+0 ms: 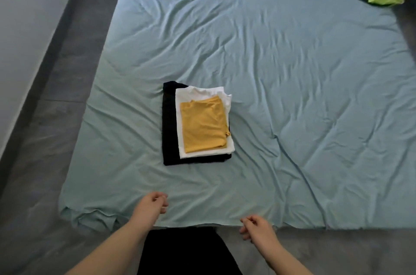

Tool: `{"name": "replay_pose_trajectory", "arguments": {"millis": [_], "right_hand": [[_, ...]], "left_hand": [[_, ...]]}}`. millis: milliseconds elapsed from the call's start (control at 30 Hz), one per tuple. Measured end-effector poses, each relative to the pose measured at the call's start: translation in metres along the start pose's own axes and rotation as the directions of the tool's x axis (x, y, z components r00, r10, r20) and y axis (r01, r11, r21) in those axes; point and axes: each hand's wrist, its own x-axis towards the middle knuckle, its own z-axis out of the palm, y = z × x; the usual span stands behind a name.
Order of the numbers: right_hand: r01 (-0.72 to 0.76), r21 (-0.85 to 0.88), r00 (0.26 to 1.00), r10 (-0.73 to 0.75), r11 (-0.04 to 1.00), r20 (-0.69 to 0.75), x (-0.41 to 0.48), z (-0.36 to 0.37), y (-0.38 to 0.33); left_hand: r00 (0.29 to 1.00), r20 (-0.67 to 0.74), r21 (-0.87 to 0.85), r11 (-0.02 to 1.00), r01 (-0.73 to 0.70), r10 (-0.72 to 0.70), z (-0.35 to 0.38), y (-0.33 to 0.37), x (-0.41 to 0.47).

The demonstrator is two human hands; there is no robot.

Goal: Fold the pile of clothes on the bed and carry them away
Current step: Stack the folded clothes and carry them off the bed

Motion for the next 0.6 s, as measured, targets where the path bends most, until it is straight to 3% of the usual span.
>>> {"name": "replay_pose_trajectory", "arguments": {"millis": [133,233,333,433,500,533,600], "right_hand": [[0.025,-0.029,0.999,-0.024,0.999,0.04,0.063,0.002,-0.037],[0.195,-0.232,0.98,-0.2,0.953,0.002,0.122,0.008,-0.086],[0.431,-0.503,0.839,-0.538,0.749,-0.083,0.173,0.019,-0.143],[0.616,-0.643,0.588,-0.809,0.456,-0.011,0.219,0.041,-0.197],[0.647,-0.706,0.452,-0.891,0.288,0.05,0.252,0.051,-0.218],[0.623,-0.746,0.422,-0.904,0.235,0.069,0.27,0.054,-0.222],[0.549,-0.81,0.479,-0.872,0.206,0.103,0.307,0.057,-0.216]], "left_hand": [[0.999,-0.028,0.044,0.998,-0.038,0.04,0.022,0.043,0.039],[0.974,-0.057,0.351,0.918,-0.184,0.217,0.044,0.082,0.082],[0.876,-0.05,0.681,0.658,-0.322,0.48,0.077,0.125,0.124],[0.716,0.029,0.762,0.448,-0.467,0.697,0.104,0.164,0.173],[0.64,0.048,0.794,0.36,-0.491,0.767,0.107,0.175,0.211],[0.622,0.047,0.825,0.321,-0.465,0.782,0.104,0.176,0.232],[0.656,0.037,0.873,0.295,-0.388,0.754,0.095,0.167,0.273]]}}
